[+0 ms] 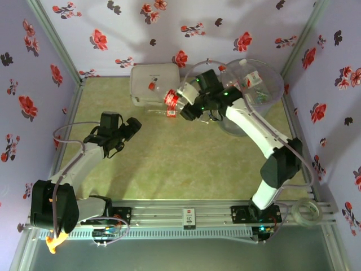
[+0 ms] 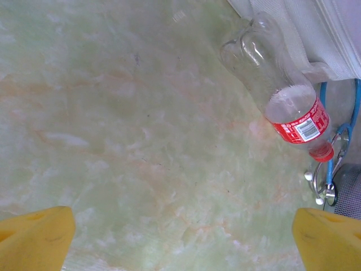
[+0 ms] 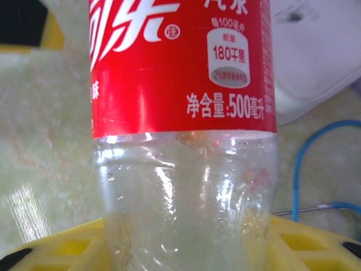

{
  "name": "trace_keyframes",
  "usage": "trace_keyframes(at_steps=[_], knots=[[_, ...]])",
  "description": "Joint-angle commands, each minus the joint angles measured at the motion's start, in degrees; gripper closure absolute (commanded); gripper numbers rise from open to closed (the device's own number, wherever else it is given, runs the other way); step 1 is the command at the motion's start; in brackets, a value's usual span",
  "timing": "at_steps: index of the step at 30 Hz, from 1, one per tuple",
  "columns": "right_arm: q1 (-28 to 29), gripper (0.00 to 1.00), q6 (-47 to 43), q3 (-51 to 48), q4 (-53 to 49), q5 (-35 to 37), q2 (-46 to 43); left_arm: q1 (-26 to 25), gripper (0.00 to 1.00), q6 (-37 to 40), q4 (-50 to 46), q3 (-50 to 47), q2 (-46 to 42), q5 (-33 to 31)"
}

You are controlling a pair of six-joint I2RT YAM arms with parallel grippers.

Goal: Put the plastic bottles in the bin

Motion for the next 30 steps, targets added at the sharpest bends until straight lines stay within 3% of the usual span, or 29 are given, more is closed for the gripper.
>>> trace_keyframes(at_steps=[1,16,22,30], knots=[[-2.1,0.46,4.2,3.3,0.5,1.9,-3.9,0.5,0.00,1.0,0.9,-1.0,-0.8,0.7],[-20.8,0.45,11.3,4.1,9.7,13.8,-12.5,0.5,0.01,-0.1,1.7,-1.4,-0.5,0.9],[-28.7,0.45,13.5,0.1,11.6,10.6,-12.8,0.5,0.01,0.0,2.2,-1.0,0.9,1.1],[-32.2,0.45,13.7,-5.1,14.1,7.5,-10.7,0.5,0.01,-0.6,3.3,-1.2,1.7,1.7]])
